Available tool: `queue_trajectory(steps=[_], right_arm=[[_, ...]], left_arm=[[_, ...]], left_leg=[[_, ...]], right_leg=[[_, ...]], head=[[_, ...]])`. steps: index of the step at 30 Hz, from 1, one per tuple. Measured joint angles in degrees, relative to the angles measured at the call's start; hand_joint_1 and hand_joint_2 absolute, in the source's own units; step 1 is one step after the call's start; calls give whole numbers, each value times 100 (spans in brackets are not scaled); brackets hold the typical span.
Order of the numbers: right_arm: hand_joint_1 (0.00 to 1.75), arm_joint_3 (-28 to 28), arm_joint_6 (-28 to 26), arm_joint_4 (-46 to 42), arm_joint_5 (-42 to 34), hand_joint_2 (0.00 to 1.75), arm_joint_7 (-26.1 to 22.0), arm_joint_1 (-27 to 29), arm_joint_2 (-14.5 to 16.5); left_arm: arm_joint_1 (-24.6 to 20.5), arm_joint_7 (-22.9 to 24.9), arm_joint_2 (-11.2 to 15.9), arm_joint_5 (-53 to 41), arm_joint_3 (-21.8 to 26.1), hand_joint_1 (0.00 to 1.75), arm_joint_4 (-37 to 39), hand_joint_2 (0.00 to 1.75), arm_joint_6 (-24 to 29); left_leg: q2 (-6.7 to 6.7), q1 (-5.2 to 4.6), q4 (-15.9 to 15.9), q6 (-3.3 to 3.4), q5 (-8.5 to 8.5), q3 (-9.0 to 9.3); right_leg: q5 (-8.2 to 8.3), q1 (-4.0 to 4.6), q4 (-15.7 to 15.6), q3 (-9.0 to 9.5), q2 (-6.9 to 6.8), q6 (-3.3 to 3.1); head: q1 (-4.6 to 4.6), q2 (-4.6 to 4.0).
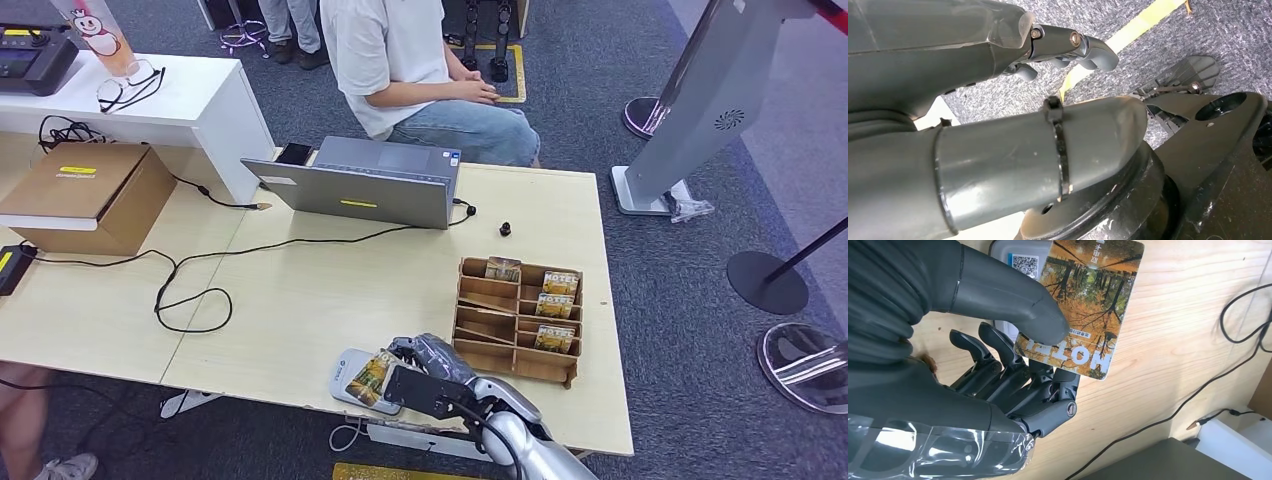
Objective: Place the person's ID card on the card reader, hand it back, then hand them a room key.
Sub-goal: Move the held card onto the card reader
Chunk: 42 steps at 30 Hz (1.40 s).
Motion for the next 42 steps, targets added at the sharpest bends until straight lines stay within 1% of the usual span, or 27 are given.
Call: queue_trajectory(steps=[6,12,19,42], right_arm=[[175,65,-318,44,221,175,255,2,0],[175,133,-630,74,569,175,650,2,3],[175,240,-835,110,922,175,1022,0,28],[175,411,-993,120,1651,175,1448,0,49]], left_arm=[[1,4,13,84,-30,0,25,0,26],[2,29,15,162,-56,0,30,0,48],[6,78,16,226,-64,0,30,0,49],[15,134,18,361,-164,0,30,0,49]], left_leg=[[0,0,0,0,0,0],[0,0,0,0,0,0],[0,-1,0,1,1,0],[-1,-1,0,1,1,0]], right_leg=[[0,0,0,0,0,0],[0,0,0,0,-1,0],[0,0,0,2,-2,0],[1,0,0,2,-1,1]], head=[[0,0],[-1,0],[0,0],[0,0]])
